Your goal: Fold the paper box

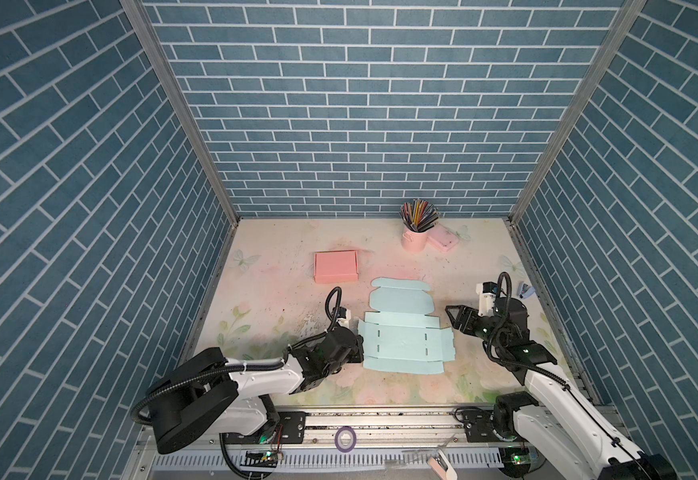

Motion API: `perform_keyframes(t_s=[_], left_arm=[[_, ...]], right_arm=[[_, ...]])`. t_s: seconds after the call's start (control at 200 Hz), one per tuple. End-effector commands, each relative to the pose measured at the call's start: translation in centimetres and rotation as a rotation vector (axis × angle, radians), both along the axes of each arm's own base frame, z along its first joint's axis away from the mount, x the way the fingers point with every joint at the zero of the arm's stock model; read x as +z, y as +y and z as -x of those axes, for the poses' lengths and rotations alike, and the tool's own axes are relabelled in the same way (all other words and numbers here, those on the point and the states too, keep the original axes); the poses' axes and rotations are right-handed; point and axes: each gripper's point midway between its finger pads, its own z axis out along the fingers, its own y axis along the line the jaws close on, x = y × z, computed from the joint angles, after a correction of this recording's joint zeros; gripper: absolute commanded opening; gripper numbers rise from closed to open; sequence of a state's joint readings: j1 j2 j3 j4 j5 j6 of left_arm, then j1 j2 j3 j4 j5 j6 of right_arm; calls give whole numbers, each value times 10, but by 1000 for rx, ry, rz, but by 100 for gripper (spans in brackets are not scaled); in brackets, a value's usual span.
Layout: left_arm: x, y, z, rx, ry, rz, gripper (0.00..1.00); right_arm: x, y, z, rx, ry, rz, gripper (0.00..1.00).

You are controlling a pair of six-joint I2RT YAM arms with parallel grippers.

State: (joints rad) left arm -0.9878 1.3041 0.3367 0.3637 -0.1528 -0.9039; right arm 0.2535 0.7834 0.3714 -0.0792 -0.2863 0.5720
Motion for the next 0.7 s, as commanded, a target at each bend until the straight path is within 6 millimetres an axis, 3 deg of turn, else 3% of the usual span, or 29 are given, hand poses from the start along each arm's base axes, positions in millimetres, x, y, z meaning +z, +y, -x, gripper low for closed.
perform_keyframes(t_s=[0.0, 0.3, 0.695], left_arm=[[10, -11, -2, 9, -40, 6, 4], [14, -26, 10, -25, -69, -16, 19], [28, -37, 29, -151, -58, -29, 58]], right_arm=[[10, -1, 0, -21, -15, -2, 70], [17, -3, 4, -47, -11, 8, 71], [21, 4, 37, 32, 16, 41, 72]])
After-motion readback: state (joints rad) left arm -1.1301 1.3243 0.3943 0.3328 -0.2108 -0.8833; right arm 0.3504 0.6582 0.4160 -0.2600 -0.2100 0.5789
